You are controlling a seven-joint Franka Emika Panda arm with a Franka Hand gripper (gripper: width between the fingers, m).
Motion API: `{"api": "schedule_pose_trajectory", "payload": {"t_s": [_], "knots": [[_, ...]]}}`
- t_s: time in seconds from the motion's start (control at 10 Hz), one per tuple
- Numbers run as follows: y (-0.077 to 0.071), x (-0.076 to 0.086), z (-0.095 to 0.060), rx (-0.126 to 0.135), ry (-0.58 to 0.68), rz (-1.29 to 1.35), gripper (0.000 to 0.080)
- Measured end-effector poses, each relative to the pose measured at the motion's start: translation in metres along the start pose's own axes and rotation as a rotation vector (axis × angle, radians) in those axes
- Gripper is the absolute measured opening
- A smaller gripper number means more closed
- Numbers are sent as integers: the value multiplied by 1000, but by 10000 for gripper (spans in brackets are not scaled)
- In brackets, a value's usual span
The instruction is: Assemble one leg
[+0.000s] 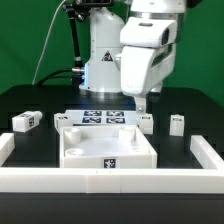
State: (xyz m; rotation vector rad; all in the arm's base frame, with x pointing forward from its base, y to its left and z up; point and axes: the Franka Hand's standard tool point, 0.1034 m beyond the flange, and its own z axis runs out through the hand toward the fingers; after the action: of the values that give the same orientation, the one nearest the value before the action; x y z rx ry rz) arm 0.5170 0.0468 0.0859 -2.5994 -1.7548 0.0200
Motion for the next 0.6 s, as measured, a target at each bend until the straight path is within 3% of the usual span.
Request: {"api": "schedule_pose_trajectory", "payload": {"t_s": [0.1, 0.5, 0.6], "knots": [[0, -9, 3, -12, 8, -5, 650], [0, -11, 5, -13, 9, -21, 650], [0, -21, 11, -33, 17, -140, 650]]}}
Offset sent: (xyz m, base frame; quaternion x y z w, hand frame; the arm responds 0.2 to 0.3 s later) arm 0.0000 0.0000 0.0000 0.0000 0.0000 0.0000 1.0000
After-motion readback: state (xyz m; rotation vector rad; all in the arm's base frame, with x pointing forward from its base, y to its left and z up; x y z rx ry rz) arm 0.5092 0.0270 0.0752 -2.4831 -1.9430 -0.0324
